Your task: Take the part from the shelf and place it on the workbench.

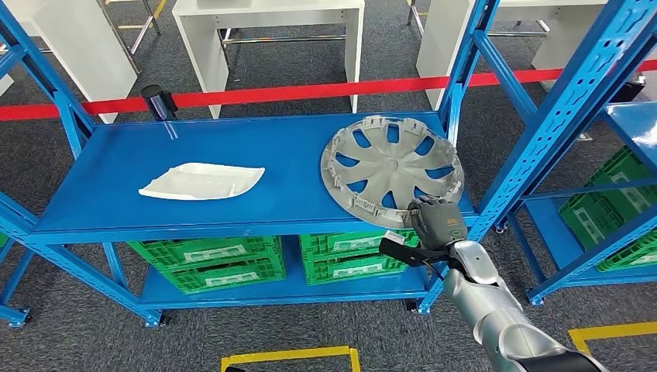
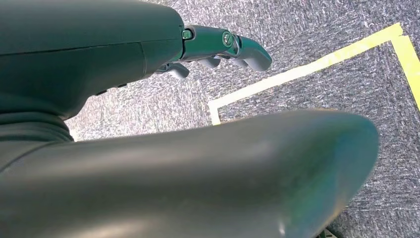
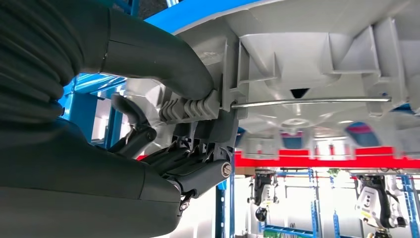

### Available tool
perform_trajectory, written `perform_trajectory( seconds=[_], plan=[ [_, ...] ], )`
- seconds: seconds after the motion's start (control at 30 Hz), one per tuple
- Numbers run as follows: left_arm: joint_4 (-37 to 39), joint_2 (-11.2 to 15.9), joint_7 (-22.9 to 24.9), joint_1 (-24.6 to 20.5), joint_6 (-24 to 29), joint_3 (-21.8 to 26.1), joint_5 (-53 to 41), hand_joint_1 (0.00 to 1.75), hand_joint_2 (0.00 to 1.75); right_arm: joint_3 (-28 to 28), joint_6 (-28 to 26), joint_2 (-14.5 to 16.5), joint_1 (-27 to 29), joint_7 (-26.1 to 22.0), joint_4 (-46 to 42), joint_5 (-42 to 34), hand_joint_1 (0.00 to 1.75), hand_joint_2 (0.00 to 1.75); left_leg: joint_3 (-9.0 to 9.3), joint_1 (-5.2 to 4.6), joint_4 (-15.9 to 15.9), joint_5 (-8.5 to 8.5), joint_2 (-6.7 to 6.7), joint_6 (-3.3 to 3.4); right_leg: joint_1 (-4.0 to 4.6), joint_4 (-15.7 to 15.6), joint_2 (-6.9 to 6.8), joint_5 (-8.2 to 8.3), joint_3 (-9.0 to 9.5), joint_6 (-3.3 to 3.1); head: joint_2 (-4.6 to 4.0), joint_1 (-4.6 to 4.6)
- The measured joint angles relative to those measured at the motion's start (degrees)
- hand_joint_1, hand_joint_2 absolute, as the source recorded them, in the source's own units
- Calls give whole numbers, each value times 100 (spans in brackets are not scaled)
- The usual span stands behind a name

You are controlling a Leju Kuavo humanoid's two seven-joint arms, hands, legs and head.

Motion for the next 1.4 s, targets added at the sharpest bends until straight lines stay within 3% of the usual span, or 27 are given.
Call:
perform_trajectory(
  seconds=[1.03,1.23,1.4],
  plan=[
    [-7,0,-22,-1,24,0,-15,0,175,-79,70,0,37,-205,-59,-248,175,175,-1,0,0,0,0,1,0,0,-1,0,0,0,0,0],
    [-10,0,-91,-19,38,-2,-111,0,175,-415,485,33,137,-743,-381,-1211,175,175,-2,0,0,-1,0,0,-4,0,-3,0,-1,0,0,0],
    [-11,9,-58,-28,22,-22,-248,0,175,-534,738,38,232,-835,-917,-1913,175,175,-4,0,0,-1,0,1,-4,0,-2,0,-3,0,0,0]
  ],
)
